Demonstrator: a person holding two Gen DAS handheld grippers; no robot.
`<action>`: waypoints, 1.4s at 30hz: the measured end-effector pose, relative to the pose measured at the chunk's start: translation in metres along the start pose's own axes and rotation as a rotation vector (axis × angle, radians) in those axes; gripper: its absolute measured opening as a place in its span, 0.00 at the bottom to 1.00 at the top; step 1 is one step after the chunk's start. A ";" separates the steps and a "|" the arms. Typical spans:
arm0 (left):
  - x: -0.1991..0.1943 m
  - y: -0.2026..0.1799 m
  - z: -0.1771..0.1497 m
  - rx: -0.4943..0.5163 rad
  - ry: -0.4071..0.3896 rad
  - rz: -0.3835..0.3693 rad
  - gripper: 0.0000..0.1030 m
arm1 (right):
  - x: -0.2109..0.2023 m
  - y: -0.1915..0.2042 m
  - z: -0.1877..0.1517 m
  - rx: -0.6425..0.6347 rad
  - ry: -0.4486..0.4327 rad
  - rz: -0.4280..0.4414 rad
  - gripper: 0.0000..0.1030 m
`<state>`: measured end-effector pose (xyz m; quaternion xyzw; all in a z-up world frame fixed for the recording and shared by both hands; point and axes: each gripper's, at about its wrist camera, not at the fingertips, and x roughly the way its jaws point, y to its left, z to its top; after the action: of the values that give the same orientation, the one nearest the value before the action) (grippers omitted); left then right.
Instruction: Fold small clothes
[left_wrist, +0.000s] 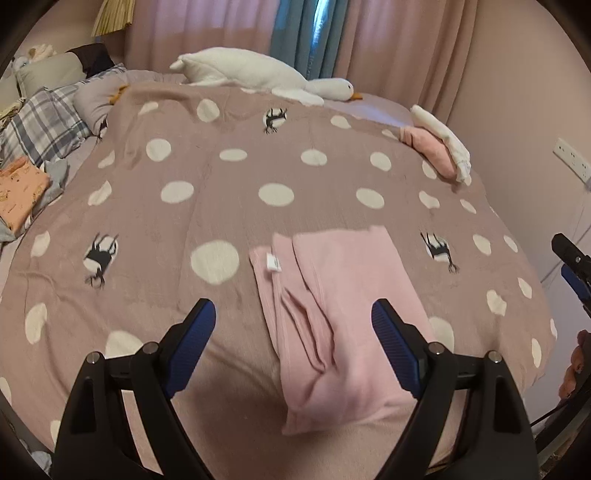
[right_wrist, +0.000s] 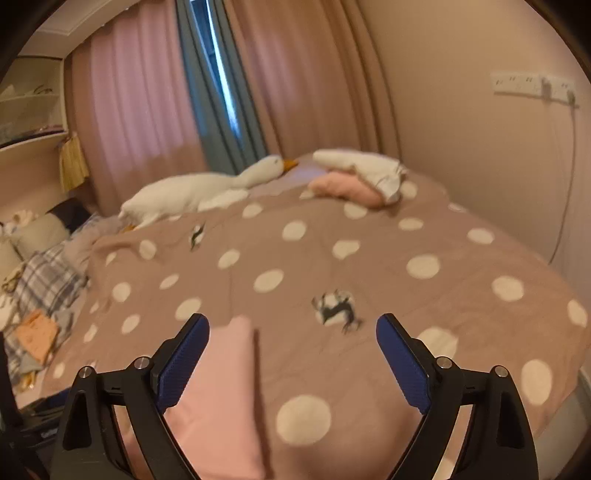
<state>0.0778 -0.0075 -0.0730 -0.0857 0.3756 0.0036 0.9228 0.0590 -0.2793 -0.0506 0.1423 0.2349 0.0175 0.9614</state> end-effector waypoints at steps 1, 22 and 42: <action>-0.001 0.002 0.005 -0.011 0.006 0.008 0.84 | 0.003 0.002 0.007 -0.003 0.002 -0.013 0.89; -0.076 -0.005 0.003 -0.032 -0.110 0.076 0.88 | -0.053 0.028 0.028 -0.154 -0.063 0.005 0.95; -0.035 -0.014 -0.045 0.037 0.076 0.165 0.89 | -0.008 0.048 -0.033 -0.195 0.215 0.021 0.96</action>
<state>0.0224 -0.0265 -0.0787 -0.0375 0.4162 0.0695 0.9058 0.0381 -0.2253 -0.0613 0.0480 0.3322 0.0654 0.9397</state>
